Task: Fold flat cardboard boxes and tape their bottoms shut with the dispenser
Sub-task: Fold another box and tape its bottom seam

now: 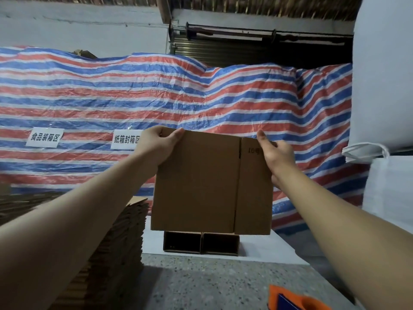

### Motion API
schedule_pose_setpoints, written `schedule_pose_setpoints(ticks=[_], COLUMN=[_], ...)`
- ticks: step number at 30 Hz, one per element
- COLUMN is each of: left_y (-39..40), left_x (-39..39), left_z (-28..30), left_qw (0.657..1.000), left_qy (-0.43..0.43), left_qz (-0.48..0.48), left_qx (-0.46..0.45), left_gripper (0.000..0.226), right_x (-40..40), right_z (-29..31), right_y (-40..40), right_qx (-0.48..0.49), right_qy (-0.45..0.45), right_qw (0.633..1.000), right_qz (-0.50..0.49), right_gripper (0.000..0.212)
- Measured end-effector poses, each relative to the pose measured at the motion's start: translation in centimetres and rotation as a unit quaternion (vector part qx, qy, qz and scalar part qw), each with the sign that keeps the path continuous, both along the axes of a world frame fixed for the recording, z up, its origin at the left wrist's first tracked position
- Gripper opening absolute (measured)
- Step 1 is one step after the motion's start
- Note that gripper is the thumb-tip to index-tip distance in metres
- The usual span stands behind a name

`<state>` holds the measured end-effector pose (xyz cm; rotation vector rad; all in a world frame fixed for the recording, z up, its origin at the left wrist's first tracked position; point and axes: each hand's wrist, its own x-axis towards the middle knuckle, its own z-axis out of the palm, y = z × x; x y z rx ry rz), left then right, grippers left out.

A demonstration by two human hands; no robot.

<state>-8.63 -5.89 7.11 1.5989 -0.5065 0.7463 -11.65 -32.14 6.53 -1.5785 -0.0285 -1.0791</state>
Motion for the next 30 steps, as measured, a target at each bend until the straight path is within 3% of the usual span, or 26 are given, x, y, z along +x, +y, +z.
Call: schedule_pose_setpoints(ticks=[3,8,14,19,22,26,30], left_y=[-1.0,-2.4,-3.6,-3.8,-3.7,-3.3,-2.8], left_x=[1.3,2.5,2.4,2.4,2.4,2.7,2.8], left_z=[-2.6,-9.6,-18.2,-24.1,-25.1,-24.5,-23.6], left_qw=[0.998,0.992,0.991,0.978,0.973,0.971,0.950], left_qy=[0.054,0.129,0.137,0.207,0.223,0.228,0.294], left_qz=[-0.014,0.003,-0.001,-0.038,-0.054,-0.070,-0.095], left_qx=[-0.038,-0.010,0.005,0.005,-0.015,-0.019,-0.038], left_gripper=[0.027,0.026,0.027,0.027,0.025,0.025,0.040], right_x=[-0.7,-1.7,-2.2,-2.4,-1.9,-1.7,-1.9], right_z=[-1.7,-7.9,-17.5,-23.1,-23.2,-22.5,-22.5], right_y=[0.2,-0.2,-1.0,-1.3,-1.2,-0.7,0.1], right_qx=[-0.020,-0.039,0.042,0.071,0.116,0.176,0.179], right_qy=[0.022,0.056,0.135,0.183,0.211,0.244,0.234], right_qw=[0.999,0.997,0.989,0.980,0.970,0.954,0.956], right_qz=[-0.031,-0.046,-0.048,-0.027,-0.006,0.007,-0.004], right_gripper=[0.051,0.052,0.046,0.037,0.036,0.054,0.050])
